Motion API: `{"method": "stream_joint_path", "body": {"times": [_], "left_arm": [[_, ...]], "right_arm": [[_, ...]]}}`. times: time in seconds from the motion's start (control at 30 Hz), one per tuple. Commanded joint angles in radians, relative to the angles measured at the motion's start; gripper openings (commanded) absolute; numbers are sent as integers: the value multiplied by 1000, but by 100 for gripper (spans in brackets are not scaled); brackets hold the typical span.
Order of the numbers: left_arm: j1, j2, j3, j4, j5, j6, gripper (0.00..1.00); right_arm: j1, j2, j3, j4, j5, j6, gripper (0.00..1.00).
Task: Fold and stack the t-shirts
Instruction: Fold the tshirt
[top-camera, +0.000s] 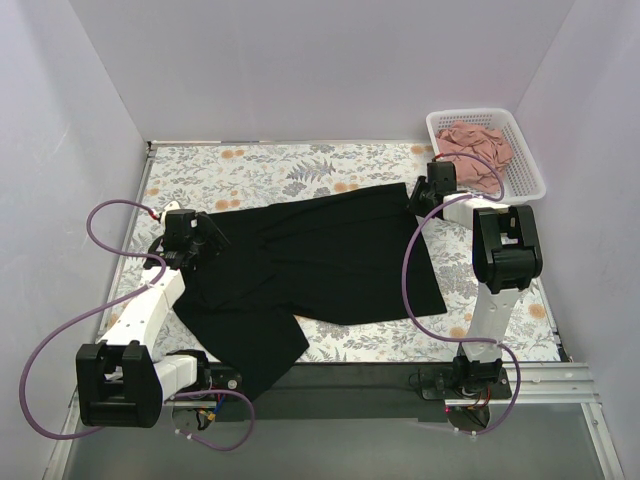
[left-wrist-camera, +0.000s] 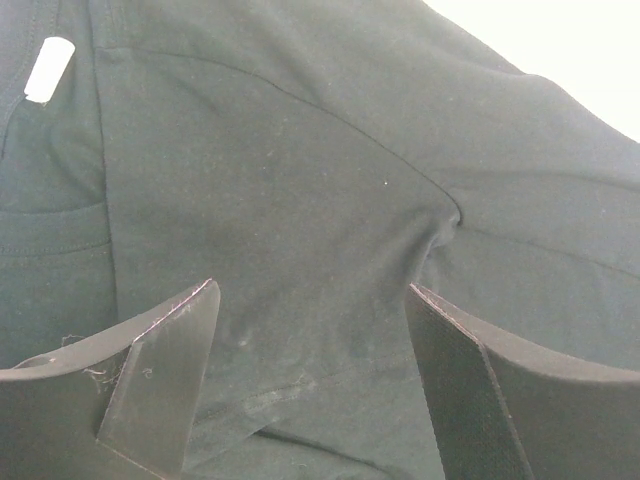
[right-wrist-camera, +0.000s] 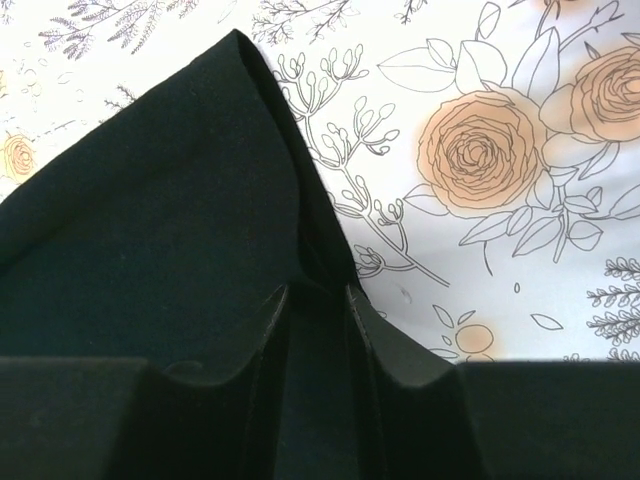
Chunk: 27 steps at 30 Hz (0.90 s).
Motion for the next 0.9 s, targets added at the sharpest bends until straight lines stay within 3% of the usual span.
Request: {"method": "stream_joint_path", "body": {"times": [0.0,0.13,0.37,0.7,0.87], "left_arm": [[-4,-7,3,10,7,14,74],[-4,-3,4,10,6,14,73],[-4,-1,3,10,3,15,73],[-4,-3,3,9,4,18,73],[-4,-6,-2,9,4,20,73]], "right_arm": [[-2,21,37,30,-13,4,32],[-4,6,39,31,-15,-4,17],[-4,-42,28,20,6,-39,4],[-4,-54,57,-3,-3,-70,8],[-4,-28,86,-34,-44,-67,19]]}}
